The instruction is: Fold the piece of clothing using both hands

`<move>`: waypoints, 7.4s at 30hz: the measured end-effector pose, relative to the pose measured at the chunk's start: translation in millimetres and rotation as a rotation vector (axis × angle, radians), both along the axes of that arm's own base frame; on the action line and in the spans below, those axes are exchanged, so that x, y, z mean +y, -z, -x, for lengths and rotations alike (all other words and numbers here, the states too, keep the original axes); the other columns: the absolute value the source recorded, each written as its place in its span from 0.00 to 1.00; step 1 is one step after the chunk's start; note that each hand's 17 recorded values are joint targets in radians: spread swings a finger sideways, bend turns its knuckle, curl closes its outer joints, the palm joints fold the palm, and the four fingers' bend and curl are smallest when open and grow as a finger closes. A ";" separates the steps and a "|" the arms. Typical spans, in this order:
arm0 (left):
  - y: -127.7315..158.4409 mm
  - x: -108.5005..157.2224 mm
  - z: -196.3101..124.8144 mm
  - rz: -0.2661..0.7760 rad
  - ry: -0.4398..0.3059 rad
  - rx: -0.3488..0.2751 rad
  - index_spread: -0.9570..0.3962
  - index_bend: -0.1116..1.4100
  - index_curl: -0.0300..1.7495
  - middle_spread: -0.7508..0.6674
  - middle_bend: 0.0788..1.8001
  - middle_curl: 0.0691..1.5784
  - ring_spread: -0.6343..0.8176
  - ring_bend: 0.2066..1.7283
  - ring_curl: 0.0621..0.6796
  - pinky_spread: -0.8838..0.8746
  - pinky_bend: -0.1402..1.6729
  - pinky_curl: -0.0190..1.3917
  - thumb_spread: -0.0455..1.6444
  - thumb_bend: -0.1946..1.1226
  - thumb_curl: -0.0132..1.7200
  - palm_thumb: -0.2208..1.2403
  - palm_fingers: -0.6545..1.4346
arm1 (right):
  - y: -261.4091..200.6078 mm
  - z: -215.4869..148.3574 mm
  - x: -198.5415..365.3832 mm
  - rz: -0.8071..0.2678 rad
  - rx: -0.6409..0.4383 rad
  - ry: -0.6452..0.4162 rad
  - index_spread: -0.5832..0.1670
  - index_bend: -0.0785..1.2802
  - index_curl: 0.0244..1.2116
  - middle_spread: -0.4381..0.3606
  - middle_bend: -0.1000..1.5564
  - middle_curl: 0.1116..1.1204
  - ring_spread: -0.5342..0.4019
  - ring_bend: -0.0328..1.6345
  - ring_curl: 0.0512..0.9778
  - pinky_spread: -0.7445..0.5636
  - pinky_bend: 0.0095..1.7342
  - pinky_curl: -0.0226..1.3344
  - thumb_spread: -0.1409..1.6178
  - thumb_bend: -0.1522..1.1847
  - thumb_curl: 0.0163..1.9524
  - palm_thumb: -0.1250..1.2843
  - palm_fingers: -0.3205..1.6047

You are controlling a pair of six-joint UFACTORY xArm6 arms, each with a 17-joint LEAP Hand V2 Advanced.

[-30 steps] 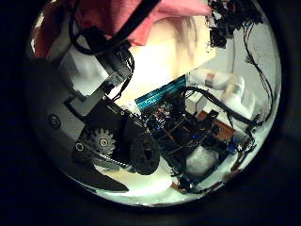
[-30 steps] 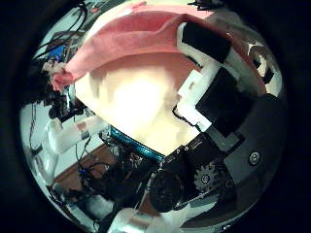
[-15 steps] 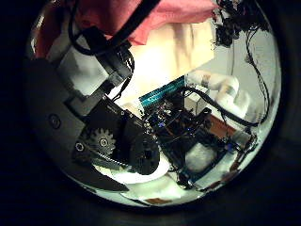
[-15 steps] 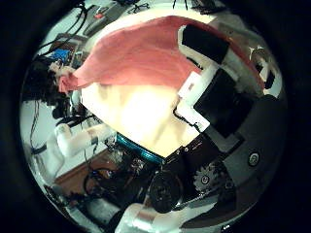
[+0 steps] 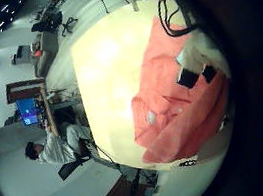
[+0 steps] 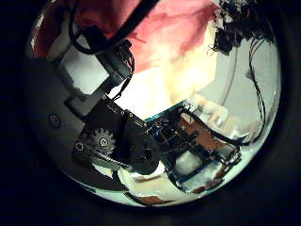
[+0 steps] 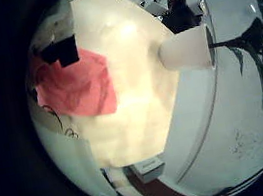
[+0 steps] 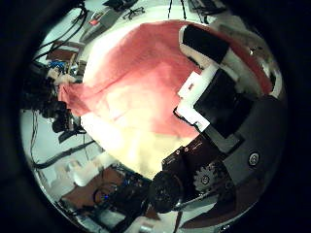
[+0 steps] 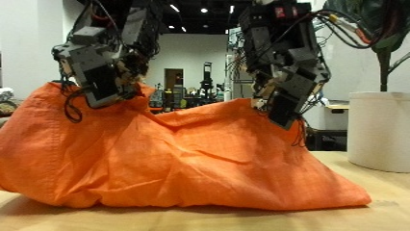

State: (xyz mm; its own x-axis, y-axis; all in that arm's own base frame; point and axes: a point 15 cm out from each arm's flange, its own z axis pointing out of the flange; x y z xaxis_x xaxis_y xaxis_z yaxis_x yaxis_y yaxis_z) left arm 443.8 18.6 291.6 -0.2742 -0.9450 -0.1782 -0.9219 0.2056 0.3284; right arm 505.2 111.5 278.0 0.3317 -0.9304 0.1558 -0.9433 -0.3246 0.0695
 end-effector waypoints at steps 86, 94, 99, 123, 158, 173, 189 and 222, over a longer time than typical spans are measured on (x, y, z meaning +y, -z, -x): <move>66.3 20.4 25.6 0.092 -0.156 -0.070 0.77 0.18 0.19 0.64 0.07 0.20 0.62 0.26 0.31 0.56 0.37 0.26 0.66 0.13 0.17 0.42 0.37 | 100.7 68.4 -140.3 0.059 0.118 -0.147 0.34 0.69 0.58 0.36 0.72 0.56 0.31 0.72 0.52 0.26 0.62 0.42 0.61 0.15 0.22 0.82 0.87; 69.3 37.5 39.9 0.091 -0.169 -0.053 0.76 0.18 0.19 0.62 0.07 0.20 0.61 0.25 0.30 0.55 0.36 0.26 0.66 0.13 0.18 0.43 0.38 | 36.6 101.2 -141.7 0.080 0.097 -0.149 0.42 0.81 0.65 0.39 0.80 0.61 0.34 0.79 0.59 0.32 0.70 0.48 0.62 0.13 0.26 0.87 0.80; 69.3 59.4 55.3 0.096 -0.196 -0.047 0.76 0.18 0.19 0.62 0.07 0.20 0.60 0.25 0.29 0.55 0.36 0.26 0.67 0.13 0.18 0.43 0.38 | -21.2 93.5 -139.9 0.142 0.004 -0.190 0.44 0.84 0.66 0.40 0.82 0.62 0.35 0.81 0.60 0.33 0.71 0.50 0.63 0.11 0.28 0.88 0.78; 53.8 170.6 123.6 0.139 -0.368 -0.081 0.75 0.18 0.18 0.61 0.07 0.20 0.60 0.26 0.27 0.54 0.37 0.26 0.68 0.13 0.17 0.45 0.38 | -115.2 29.9 149.9 -0.071 -0.241 -0.593 0.47 0.87 0.65 0.40 0.84 0.64 0.35 0.85 0.61 0.36 0.73 0.53 0.64 0.11 0.35 0.87 0.77; 39.8 183.2 153.4 0.172 -0.441 -0.129 0.76 0.18 0.18 0.61 0.07 0.20 0.58 0.28 0.25 0.52 0.39 0.26 0.70 0.13 0.17 0.45 0.39 | -41.8 60.8 288.9 -0.533 0.005 -0.810 0.24 0.48 0.48 0.43 0.57 0.44 0.32 0.63 0.46 0.50 0.48 0.41 0.61 0.10 0.35 0.77 0.22; 14.4 142.7 141.6 0.174 -0.360 -0.162 0.75 0.18 0.18 0.60 0.08 0.20 0.58 0.29 0.25 0.52 0.39 0.26 0.70 0.13 0.17 0.47 0.39 | -179.2 72.2 165.9 -0.510 -0.121 -0.699 0.17 0.25 0.30 0.50 0.32 0.25 0.60 0.47 0.28 0.86 0.47 0.33 0.58 0.10 0.36 0.75 0.21; 62.1 -13.5 97.2 0.165 -0.021 -0.102 0.76 0.19 0.20 0.61 0.07 0.19 0.68 0.25 0.22 0.63 0.31 0.23 0.70 0.13 0.17 0.48 0.35 | -165.6 145.0 7.1 -0.283 0.020 -0.429 0.29 0.18 0.25 0.58 0.25 0.22 0.76 0.37 0.20 0.90 0.38 0.26 0.63 0.09 0.30 0.64 0.19; 105.3 -178.9 133.3 0.176 0.370 0.138 0.78 0.17 0.16 0.64 0.07 0.18 0.62 0.28 0.26 0.59 0.36 0.24 0.73 0.14 0.17 0.51 0.33 | -121.7 196.3 -88.2 -0.255 0.039 -0.267 0.33 0.17 0.20 0.57 0.22 0.22 0.75 0.34 0.18 0.90 0.34 0.22 0.64 0.10 0.26 0.69 0.24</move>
